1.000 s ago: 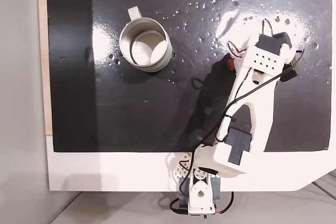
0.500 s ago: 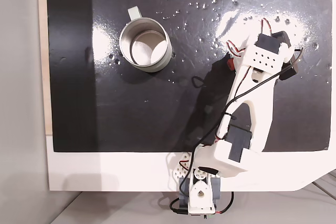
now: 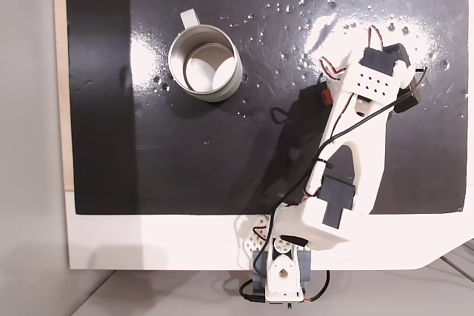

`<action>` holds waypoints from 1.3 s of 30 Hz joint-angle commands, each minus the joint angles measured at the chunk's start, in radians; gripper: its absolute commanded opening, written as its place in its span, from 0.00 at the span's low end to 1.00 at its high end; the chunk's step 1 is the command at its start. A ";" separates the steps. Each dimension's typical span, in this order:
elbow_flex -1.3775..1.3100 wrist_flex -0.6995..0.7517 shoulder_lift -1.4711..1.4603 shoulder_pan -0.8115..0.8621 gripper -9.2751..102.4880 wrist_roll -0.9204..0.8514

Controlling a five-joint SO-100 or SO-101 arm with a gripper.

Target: Grasp a cube and put it in the cup.

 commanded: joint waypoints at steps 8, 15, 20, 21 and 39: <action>-0.098 0.110 0.187 -0.043 0.12 0.043; -0.186 0.222 0.308 -0.086 0.12 0.083; -0.265 0.321 0.365 -0.107 0.12 0.104; -0.268 0.331 0.383 -0.109 0.12 0.107; -0.344 0.417 0.505 -0.138 0.12 0.129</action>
